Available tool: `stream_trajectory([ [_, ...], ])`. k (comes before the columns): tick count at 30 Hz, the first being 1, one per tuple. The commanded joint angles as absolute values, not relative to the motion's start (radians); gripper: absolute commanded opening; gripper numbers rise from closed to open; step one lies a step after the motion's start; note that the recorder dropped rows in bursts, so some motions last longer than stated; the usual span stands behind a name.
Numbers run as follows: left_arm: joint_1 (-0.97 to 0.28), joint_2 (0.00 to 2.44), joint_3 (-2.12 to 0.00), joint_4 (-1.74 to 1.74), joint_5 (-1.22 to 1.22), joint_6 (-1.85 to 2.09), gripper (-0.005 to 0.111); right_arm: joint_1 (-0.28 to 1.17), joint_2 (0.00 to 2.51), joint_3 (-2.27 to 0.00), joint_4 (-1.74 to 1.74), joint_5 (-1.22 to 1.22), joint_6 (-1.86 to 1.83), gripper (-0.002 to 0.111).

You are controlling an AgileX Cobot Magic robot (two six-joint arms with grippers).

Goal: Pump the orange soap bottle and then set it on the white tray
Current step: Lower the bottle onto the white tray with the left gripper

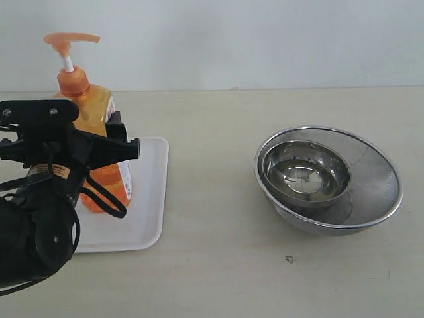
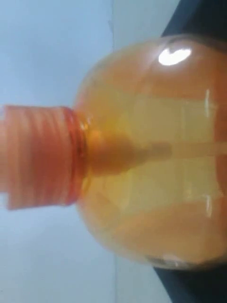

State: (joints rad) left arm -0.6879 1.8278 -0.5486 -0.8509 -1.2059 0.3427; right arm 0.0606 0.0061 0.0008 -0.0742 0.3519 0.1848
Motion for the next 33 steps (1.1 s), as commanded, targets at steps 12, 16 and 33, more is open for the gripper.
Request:
stream_trajectory([
  [12, -0.686, 1.812, -0.553, -0.879, -1.204, 0.359, 0.081, 0.056, 0.000, 0.000, -0.083, 0.342, 0.182, 0.000],
  [16, -0.686, 1.812, -0.553, -0.875, -1.150, 0.359, 0.081, 0.056, 0.000, 0.000, -0.083, 0.342, 0.182, 0.000],
  [33, -0.685, 1.812, -0.553, -0.798, -1.089, 0.380, 0.081, 0.056, 0.000, 0.000, -0.083, 0.347, 0.182, 0.000],
])
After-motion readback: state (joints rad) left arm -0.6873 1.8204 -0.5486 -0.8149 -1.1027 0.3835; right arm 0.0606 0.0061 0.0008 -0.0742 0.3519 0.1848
